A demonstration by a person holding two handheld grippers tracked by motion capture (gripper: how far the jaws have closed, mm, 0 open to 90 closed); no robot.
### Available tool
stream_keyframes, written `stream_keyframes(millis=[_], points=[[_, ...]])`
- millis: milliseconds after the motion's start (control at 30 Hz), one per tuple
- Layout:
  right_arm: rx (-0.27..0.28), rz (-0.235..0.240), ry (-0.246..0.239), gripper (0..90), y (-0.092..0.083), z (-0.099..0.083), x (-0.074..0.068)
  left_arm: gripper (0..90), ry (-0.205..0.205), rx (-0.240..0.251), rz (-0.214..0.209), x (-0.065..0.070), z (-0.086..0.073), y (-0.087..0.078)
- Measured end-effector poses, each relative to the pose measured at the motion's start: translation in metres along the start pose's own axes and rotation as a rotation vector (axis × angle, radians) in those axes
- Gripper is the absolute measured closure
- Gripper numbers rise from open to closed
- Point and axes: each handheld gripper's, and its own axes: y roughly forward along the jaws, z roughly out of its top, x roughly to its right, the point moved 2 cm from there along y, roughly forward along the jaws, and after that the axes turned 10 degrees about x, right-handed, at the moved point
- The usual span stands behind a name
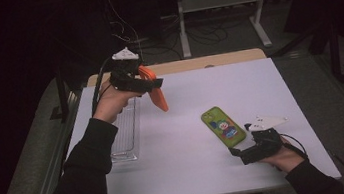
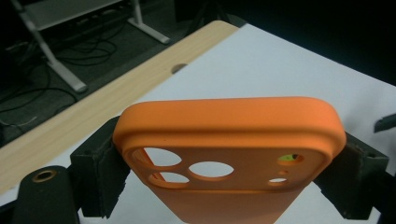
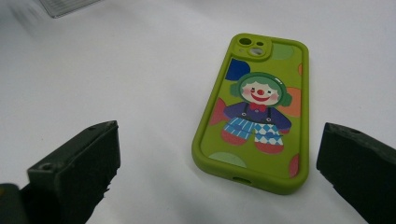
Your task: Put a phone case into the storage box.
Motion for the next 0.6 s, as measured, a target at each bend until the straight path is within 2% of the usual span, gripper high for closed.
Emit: stream_keyframes(millis=[133,167,267,467,600], points=[[-0.001,-0.001,0.002,0.0,0.000,0.000,0.000,14.3,0.009,-0.002,0.043,-0.014,0.006,-0.006],[-0.002,-0.001,0.002,0.0,0.000,0.000,0.000,14.3,-0.009,0.005,0.055,-0.017,0.006,-0.007],[-0.001,-0.001,-0.002,0.0,0.000,0.000,0.000,14.3,-0.001,-0.003,0.088,-0.029,0.009,-0.011],[-0.001,-0.002,-0.003,0.0,0.000,0.000,0.000,14.3,-0.033,0.004,0.160,-0.050,0.009,-0.018],[-0.004,-0.003,-0.002,0.0,0.000,0.000,0.000,14.3,-0.053,0.007,0.224,-0.065,0.006,-0.023]])
